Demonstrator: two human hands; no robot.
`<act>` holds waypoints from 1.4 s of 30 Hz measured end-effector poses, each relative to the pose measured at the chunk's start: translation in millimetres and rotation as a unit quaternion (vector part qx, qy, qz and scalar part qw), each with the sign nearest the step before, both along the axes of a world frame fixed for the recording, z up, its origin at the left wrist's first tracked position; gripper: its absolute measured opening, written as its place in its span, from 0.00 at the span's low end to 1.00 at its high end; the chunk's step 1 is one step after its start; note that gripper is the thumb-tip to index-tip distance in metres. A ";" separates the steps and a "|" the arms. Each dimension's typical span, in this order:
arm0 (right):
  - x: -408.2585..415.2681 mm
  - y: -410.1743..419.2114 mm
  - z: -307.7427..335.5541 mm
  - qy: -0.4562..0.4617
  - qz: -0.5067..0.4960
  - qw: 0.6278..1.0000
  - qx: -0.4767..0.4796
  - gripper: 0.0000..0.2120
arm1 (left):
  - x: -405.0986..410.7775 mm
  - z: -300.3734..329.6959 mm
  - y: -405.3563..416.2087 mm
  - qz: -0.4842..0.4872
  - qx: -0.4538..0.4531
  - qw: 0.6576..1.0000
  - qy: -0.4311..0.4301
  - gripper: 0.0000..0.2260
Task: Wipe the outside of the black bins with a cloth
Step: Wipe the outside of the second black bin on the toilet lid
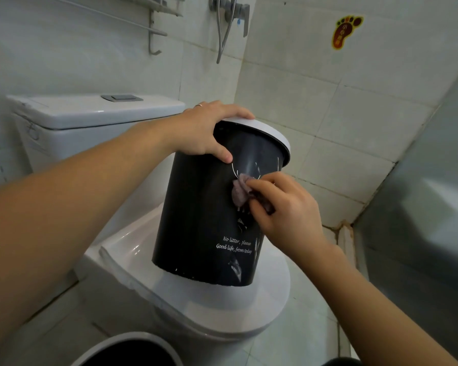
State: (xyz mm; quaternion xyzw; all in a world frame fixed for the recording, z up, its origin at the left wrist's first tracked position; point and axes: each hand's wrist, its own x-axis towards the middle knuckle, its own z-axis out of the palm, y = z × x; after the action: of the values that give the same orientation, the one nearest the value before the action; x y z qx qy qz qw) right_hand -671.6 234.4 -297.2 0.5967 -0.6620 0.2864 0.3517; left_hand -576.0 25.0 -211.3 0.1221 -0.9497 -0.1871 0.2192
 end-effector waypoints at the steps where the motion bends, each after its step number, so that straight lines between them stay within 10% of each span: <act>1: 0.0 -1.5 0.5 -0.008 -0.005 1.000 -0.004 0.10 | -0.2 -0.2 -0.1 0.000 -0.002 1.000 -0.001 0.38; 42: 21.5 40.6 -78.3 -0.014 0.112 0.989 0.094 0.11 | 1.4 3.7 6.9 -0.002 0.028 1.000 -0.003 0.36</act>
State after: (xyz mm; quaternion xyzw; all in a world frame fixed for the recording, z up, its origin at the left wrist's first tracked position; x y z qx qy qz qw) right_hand -650.1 275.0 -375.5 0.6938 -0.6193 0.2690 0.2507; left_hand -574.5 31.9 -207.6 0.1266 -0.9451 -0.2134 0.2125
